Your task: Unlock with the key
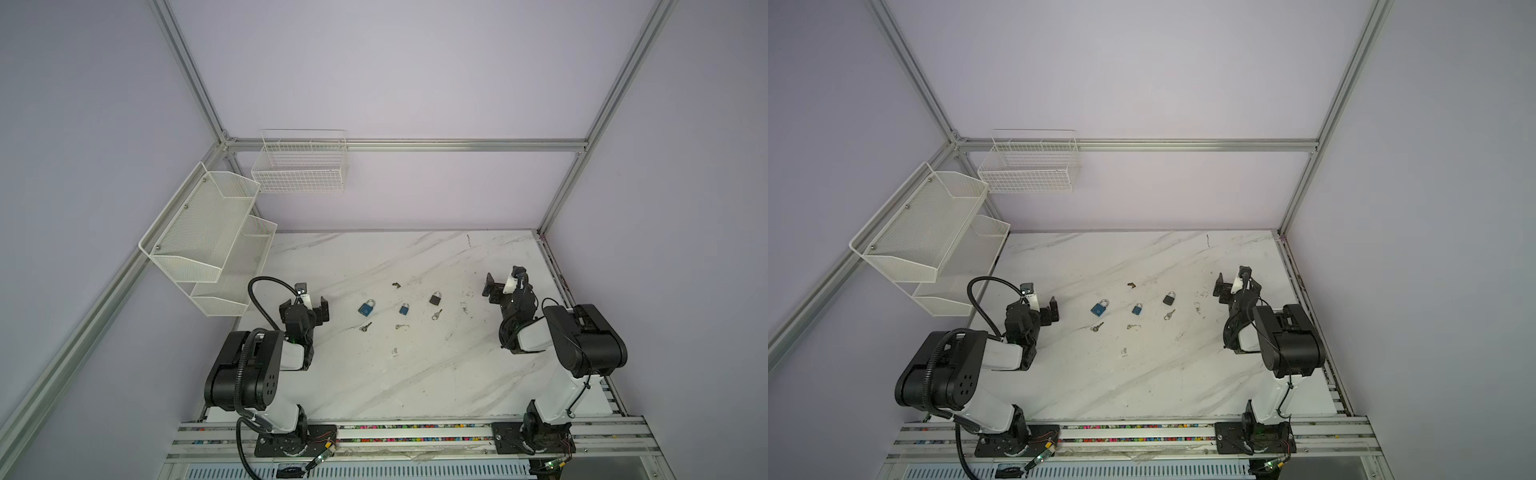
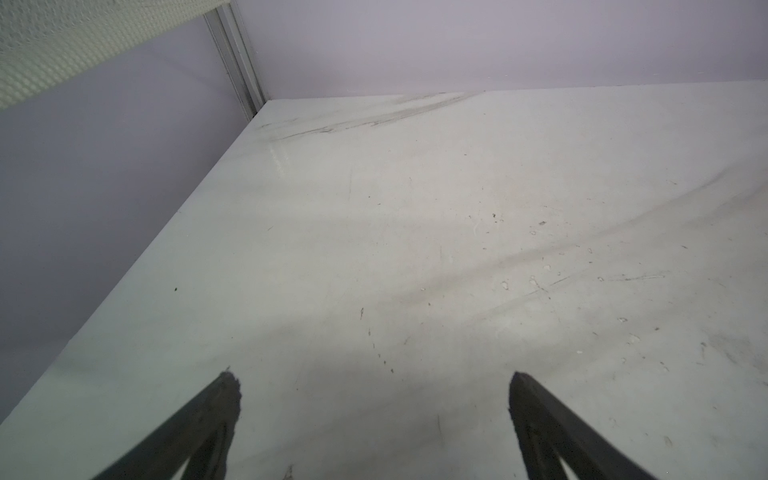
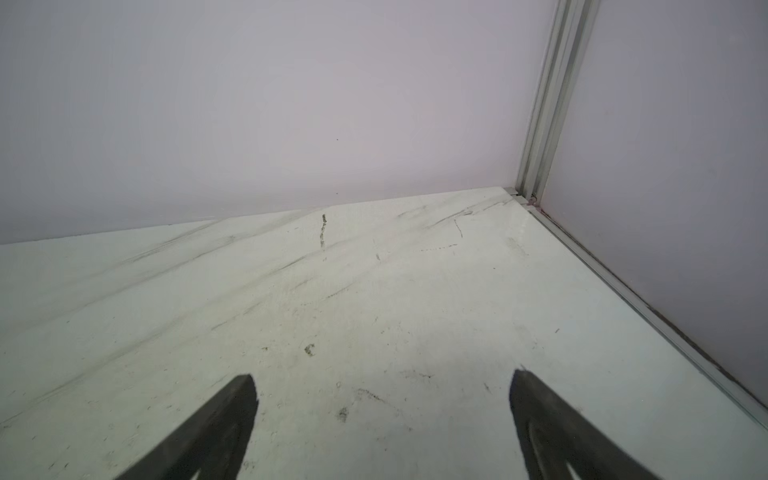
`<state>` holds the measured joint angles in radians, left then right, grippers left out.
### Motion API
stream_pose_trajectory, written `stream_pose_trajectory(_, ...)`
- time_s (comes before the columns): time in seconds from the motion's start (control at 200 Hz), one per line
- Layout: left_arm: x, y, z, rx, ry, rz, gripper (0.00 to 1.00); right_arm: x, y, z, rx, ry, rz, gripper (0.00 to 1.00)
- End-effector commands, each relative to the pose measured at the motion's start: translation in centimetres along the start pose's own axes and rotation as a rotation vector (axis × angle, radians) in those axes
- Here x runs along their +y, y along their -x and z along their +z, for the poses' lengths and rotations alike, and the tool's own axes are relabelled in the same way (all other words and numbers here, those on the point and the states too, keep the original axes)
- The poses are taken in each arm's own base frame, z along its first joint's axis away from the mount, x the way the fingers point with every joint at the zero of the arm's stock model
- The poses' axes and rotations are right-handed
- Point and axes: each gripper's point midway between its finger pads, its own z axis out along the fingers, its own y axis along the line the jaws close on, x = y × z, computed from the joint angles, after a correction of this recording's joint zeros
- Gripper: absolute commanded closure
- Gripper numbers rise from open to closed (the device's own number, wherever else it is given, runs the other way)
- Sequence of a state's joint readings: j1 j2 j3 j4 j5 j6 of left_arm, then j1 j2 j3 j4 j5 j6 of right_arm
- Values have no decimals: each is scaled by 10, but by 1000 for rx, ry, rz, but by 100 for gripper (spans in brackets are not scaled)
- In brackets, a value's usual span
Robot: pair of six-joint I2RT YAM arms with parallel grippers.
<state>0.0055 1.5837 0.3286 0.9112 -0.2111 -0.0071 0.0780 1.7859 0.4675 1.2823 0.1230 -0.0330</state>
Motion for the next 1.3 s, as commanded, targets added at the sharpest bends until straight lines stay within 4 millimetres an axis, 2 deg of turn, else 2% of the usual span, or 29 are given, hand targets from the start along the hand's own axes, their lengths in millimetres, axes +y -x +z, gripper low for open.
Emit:
stream_pose_trajectory(0.0,-1,36,4,-103,-6,-27,0,3,16,0,-59,8,-11,2)
stream_pose_trajectory(1.005,-1,35,4,-102,-7,-26,0,3,16,-1,-61,13,-12,3)
stream_pose_trajectory(1.295,-2,51,-8,-130,-31,-22,0,0,33,-10,-99,-2,8,3)
